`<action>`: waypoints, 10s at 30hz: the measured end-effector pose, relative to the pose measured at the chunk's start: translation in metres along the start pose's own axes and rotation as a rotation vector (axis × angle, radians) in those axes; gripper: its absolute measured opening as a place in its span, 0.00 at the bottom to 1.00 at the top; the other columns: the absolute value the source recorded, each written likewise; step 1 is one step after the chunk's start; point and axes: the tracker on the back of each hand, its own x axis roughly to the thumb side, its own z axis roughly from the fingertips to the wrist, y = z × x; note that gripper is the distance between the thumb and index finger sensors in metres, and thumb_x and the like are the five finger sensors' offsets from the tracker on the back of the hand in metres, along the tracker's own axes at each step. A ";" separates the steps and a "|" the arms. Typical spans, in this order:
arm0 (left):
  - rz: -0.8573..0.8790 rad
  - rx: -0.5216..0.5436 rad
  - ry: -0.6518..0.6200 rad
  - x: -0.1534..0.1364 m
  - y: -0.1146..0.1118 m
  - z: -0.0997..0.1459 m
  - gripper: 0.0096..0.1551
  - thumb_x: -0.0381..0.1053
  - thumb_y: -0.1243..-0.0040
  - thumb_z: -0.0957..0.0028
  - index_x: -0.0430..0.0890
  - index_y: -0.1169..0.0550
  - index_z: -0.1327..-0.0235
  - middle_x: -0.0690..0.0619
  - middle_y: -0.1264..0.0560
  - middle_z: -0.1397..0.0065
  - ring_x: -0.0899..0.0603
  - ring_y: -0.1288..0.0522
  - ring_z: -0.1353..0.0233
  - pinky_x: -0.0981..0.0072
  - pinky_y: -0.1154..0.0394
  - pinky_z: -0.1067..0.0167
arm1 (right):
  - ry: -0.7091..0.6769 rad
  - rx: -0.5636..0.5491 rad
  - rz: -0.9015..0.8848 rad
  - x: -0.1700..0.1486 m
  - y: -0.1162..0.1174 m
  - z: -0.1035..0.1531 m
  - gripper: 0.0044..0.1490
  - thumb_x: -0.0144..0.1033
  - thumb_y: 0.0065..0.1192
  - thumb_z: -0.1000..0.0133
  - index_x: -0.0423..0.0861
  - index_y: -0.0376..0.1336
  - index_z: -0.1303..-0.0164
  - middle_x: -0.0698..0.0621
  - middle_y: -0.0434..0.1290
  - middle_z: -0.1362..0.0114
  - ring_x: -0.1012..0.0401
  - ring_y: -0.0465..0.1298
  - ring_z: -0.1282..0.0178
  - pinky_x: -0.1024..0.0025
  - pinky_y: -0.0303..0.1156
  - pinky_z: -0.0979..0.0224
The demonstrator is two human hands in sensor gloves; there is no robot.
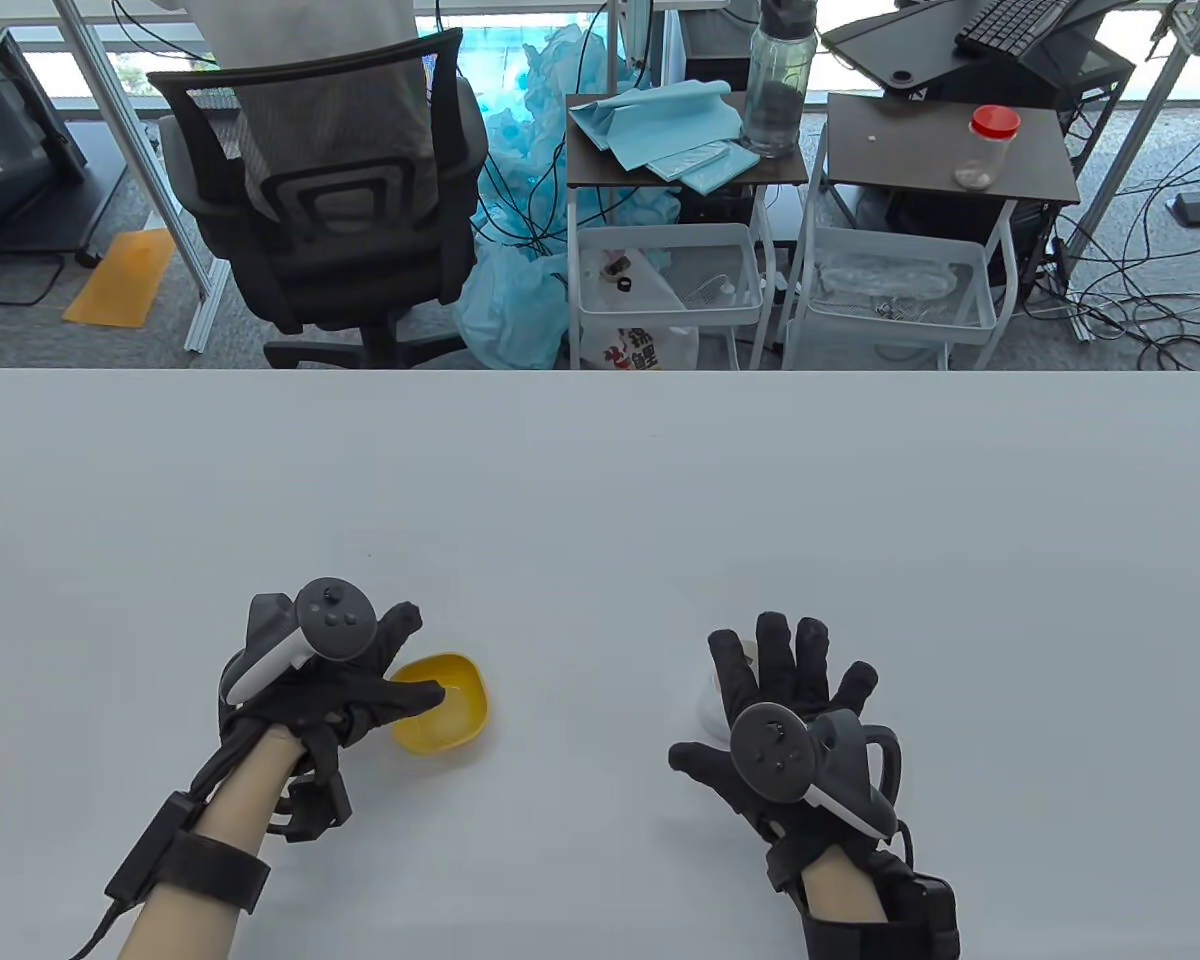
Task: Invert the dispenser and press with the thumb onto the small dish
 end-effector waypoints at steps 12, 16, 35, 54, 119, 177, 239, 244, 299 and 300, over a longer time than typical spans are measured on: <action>-0.018 -0.059 0.072 -0.009 -0.006 -0.026 0.40 0.70 0.34 0.47 0.61 0.36 0.25 0.55 0.21 0.32 0.43 0.15 0.41 0.45 0.23 0.37 | -0.003 0.009 -0.023 0.000 0.000 -0.001 0.67 0.73 0.57 0.48 0.45 0.37 0.11 0.32 0.30 0.13 0.29 0.28 0.18 0.12 0.33 0.32; -0.021 -0.062 0.069 -0.011 -0.009 -0.032 0.35 0.66 0.33 0.46 0.60 0.33 0.28 0.57 0.18 0.39 0.45 0.14 0.47 0.46 0.22 0.39 | -0.001 0.010 -0.028 0.000 0.000 -0.001 0.67 0.73 0.57 0.48 0.45 0.37 0.11 0.32 0.30 0.13 0.29 0.28 0.18 0.12 0.33 0.32; -0.033 -0.053 0.004 0.011 -0.006 -0.023 0.25 0.57 0.35 0.42 0.58 0.29 0.33 0.56 0.16 0.44 0.46 0.13 0.51 0.46 0.22 0.38 | 0.007 0.021 -0.059 -0.003 0.000 -0.002 0.65 0.71 0.57 0.47 0.45 0.37 0.12 0.32 0.31 0.13 0.29 0.29 0.18 0.13 0.34 0.31; -0.170 -0.145 -0.223 0.125 -0.044 -0.004 0.25 0.56 0.35 0.41 0.58 0.29 0.32 0.57 0.16 0.44 0.46 0.13 0.51 0.46 0.22 0.38 | -0.022 0.008 -0.091 -0.001 -0.002 0.001 0.65 0.71 0.57 0.47 0.45 0.38 0.12 0.32 0.31 0.13 0.29 0.29 0.18 0.13 0.35 0.31; -0.180 0.246 -0.109 0.007 -0.019 0.048 0.56 0.87 0.51 0.50 0.70 0.64 0.22 0.51 0.68 0.11 0.28 0.66 0.10 0.14 0.61 0.30 | 0.041 -0.116 -0.102 -0.016 -0.007 0.005 0.67 0.74 0.55 0.48 0.46 0.36 0.12 0.32 0.29 0.13 0.29 0.28 0.18 0.12 0.33 0.32; -0.255 0.131 -0.104 -0.002 -0.046 0.030 0.55 0.85 0.50 0.50 0.69 0.61 0.21 0.51 0.65 0.10 0.29 0.65 0.10 0.14 0.61 0.30 | 0.049 -0.314 -0.690 -0.063 0.033 -0.038 0.50 0.65 0.73 0.55 0.47 0.60 0.30 0.40 0.64 0.20 0.31 0.56 0.18 0.23 0.46 0.24; -0.218 0.091 -0.115 -0.011 -0.040 0.032 0.56 0.86 0.51 0.50 0.69 0.62 0.21 0.51 0.66 0.10 0.29 0.66 0.11 0.14 0.61 0.30 | -0.223 0.710 0.638 0.160 -0.007 -0.100 0.51 0.71 0.63 0.56 0.38 0.68 0.40 0.40 0.79 0.45 0.44 0.83 0.52 0.44 0.76 0.44; -0.207 0.126 -0.112 -0.013 -0.038 0.033 0.56 0.86 0.51 0.51 0.69 0.62 0.21 0.51 0.65 0.10 0.29 0.65 0.10 0.14 0.61 0.30 | -0.253 0.463 0.139 0.128 -0.052 -0.084 0.52 0.71 0.63 0.57 0.38 0.68 0.40 0.40 0.79 0.45 0.44 0.83 0.52 0.44 0.76 0.44; -0.173 0.084 -0.143 -0.011 -0.041 0.033 0.55 0.86 0.51 0.50 0.69 0.61 0.21 0.51 0.65 0.10 0.29 0.65 0.11 0.14 0.60 0.30 | -0.066 0.926 0.817 0.168 -0.011 -0.100 0.55 0.73 0.65 0.56 0.36 0.68 0.38 0.39 0.79 0.44 0.44 0.83 0.52 0.44 0.76 0.44; -0.174 0.083 -0.145 -0.010 -0.041 0.033 0.55 0.86 0.51 0.50 0.69 0.61 0.21 0.51 0.64 0.10 0.29 0.65 0.11 0.14 0.60 0.30 | -0.077 0.928 0.858 0.172 -0.006 -0.101 0.56 0.73 0.66 0.57 0.36 0.68 0.38 0.39 0.79 0.45 0.44 0.83 0.52 0.44 0.77 0.44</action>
